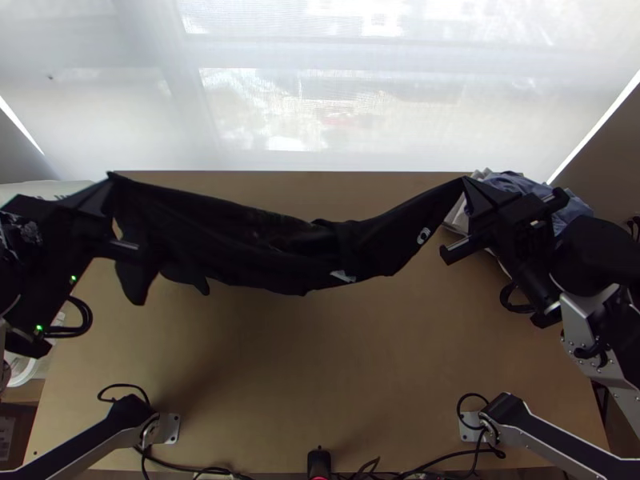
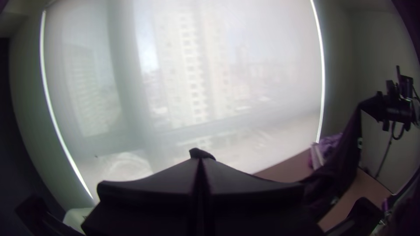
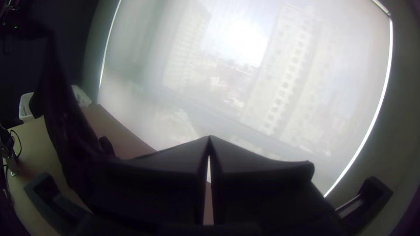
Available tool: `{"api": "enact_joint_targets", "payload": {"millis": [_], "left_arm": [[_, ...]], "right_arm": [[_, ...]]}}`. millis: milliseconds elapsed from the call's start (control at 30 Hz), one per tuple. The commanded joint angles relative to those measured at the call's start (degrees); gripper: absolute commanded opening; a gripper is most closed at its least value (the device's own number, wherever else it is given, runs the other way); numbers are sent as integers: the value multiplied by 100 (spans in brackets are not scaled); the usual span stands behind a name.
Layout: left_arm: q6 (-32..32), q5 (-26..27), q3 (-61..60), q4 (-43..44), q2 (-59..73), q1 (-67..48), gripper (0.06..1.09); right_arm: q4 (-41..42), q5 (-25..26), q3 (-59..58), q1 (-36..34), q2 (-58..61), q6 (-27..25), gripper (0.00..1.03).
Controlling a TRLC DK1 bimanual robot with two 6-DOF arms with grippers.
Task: Fold the t-shirt
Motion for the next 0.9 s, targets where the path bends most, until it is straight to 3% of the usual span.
{"api": "enact_joint_targets", "payload": {"millis": [0,167,433,733,800,867], "left_arm": [[-912,1030,52,-1826,-11,-946,9],[-1044,1328,-800,-2081,288,-1078,9],[-1062,1478,-2154,-912,551,-1201,9],[-209,1407,-2101,529,1237,-216,9],[-209,1407,-2057,802,1492,-14,9],[-227,1416,-2075,986,1685,74,9]], "right_arm": [[-259,81,-197,-95,-473,7,3],[-30,81,-707,-368,-464,139,3],[963,72,-1515,-886,160,87,3],[2053,11,-2034,-1326,1364,104,3],[2255,-7,-2183,-1343,1592,122,13],[2422,-16,-2368,-1299,1777,131,34]]}}
